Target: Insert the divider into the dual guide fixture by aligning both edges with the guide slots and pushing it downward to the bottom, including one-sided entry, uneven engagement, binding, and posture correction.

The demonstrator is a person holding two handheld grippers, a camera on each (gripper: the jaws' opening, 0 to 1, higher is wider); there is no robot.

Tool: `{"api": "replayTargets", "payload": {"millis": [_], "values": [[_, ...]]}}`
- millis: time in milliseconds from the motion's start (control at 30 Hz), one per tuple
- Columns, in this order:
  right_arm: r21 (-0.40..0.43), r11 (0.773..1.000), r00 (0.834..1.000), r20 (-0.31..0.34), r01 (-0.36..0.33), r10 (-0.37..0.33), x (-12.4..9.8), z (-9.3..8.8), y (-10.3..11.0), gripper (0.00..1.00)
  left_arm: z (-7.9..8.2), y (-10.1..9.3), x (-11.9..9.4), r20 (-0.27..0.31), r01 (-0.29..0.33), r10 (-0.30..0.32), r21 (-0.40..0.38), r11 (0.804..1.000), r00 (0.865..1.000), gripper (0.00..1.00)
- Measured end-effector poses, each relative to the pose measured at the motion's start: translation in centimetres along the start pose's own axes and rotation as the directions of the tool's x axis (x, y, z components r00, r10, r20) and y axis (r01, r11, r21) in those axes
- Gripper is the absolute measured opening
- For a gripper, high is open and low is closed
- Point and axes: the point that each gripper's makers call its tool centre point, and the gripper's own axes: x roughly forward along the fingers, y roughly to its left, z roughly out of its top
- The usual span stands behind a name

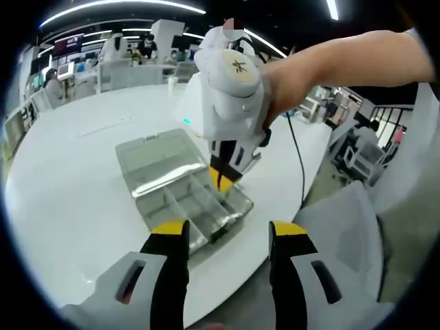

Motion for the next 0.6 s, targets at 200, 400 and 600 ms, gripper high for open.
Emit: {"api": "replayTargets", "payload": {"millis": [200,400,600], "values": [[0.011,1.0,1.0,0.004,0.011,-0.011,0.26,-0.01,0.01,0.0,0.11,0.07,0.02,0.001,0.0,0.0,0.003,1.0,1.0,0.45],[0.03,0.999,1.0,0.015,0.016,-0.017,0.32,0.0,0.13,0.0,0.21,0.11,-0.1,0.001,-0.002,0.002,0.004,1.0,1.0,0.45],[0.036,0.999,0.999,0.019,0.033,-0.034,0.49,0.03,0.14,0.0,0.22,0.1,-0.13,0.002,-0.003,0.003,0.005,1.0,1.0,0.45]]}}
